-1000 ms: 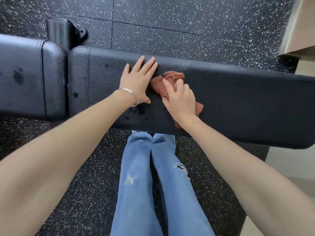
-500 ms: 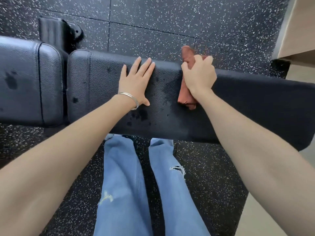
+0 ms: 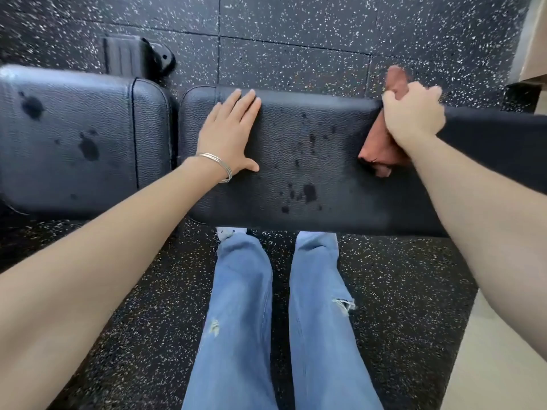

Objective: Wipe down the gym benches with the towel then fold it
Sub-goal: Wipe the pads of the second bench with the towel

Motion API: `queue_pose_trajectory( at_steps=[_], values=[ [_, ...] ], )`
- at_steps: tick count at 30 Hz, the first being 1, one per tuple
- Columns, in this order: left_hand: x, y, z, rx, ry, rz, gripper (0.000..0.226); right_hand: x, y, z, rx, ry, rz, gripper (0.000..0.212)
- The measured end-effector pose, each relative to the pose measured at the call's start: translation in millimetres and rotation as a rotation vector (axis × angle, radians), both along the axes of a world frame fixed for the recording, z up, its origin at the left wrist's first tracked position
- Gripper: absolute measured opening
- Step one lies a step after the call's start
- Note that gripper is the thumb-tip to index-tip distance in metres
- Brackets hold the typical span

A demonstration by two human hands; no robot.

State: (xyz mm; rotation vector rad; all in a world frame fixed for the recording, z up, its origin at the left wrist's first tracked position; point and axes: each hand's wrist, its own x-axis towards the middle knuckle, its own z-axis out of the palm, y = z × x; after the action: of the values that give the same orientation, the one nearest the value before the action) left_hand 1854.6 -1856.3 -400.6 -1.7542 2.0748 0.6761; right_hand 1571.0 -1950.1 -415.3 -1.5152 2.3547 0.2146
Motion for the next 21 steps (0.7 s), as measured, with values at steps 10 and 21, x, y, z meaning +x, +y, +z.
queue_pose_trajectory(
  at_steps=[10, 21],
  values=[
    [32.3, 14.3, 1.1, -0.024, 0.016, -0.079, 0.109, 151.5, 83.6, -5.4, -0.193, -0.224, 0.336, 0.045],
    [36.7, 15.9, -2.3, -0.025, -0.024, -0.123, 0.109, 67.0, 60.2, -11.4, -0.188, 0.111, -0.396, 0.049]
  ],
)
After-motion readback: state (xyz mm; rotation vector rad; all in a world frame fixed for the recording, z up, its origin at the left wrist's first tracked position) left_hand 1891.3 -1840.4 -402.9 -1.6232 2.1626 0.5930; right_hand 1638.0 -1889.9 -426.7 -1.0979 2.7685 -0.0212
